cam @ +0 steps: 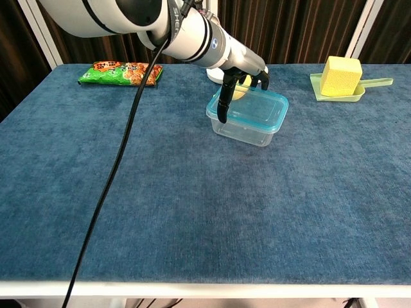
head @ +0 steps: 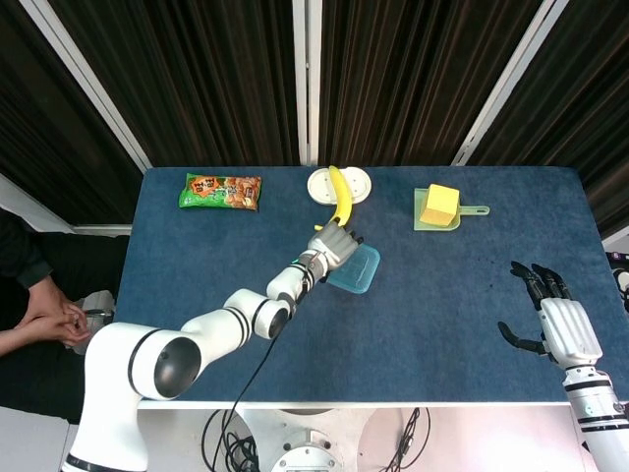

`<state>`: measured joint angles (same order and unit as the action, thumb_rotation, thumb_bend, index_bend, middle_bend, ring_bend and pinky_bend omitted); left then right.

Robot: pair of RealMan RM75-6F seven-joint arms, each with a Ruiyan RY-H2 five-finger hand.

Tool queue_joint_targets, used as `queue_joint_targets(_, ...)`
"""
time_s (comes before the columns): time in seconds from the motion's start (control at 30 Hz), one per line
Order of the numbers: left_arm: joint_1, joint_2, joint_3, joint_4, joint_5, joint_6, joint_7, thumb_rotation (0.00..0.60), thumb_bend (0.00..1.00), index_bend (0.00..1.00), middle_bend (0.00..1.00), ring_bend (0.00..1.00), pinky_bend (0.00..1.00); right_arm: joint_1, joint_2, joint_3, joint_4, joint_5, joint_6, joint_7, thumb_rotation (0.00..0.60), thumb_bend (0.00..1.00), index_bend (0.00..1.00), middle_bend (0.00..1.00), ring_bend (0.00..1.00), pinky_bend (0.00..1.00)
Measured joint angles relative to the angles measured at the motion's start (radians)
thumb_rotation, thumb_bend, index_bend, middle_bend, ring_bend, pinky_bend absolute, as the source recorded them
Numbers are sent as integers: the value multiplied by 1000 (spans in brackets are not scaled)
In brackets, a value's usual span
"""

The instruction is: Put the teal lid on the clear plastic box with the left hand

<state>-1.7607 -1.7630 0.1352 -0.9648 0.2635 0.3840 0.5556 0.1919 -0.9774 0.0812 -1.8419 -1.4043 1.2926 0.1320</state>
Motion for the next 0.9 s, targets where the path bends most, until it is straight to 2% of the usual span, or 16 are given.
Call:
queue_joint_targets(0.33,-44,-16,53,8,-58,-6,-11,600,219,321,253,148,107,3,-2,1,9,-2,-5,9,600,223,0,155,0,0)
queue_joint_targets(0.57,-55,-34,72,19,-66,-5,-16,600,218,298,243,145,106,0,-2,0,11,-5,-1,14,600,224,0,155,0,0)
queue_joint_targets(0.63,-59,-35,78,20,-74,-9,-18,600,207,244,209,116,101,-1,-2,0,13,-5,0,16,600,224,0,155,0,0)
queue_joint_targets(0.7,-65,-33,85,16,-86,-16,-19,600,175,143,130,46,88,-1,-3,0,13,-5,0,18,600,223,0,155,0,0)
queue_joint_targets(0.8,-81,-24,103,0,-114,-27,-25,600,133,39,28,0,74,-2,-3,-1,14,-8,1,19,600,224,0,155,0,0)
queue_joint_targets(0.9,-95,-17,118,-18,-135,-21,-36,600,112,3,0,0,65,-3,-3,-1,13,-12,4,19,600,223,0,156,0,0)
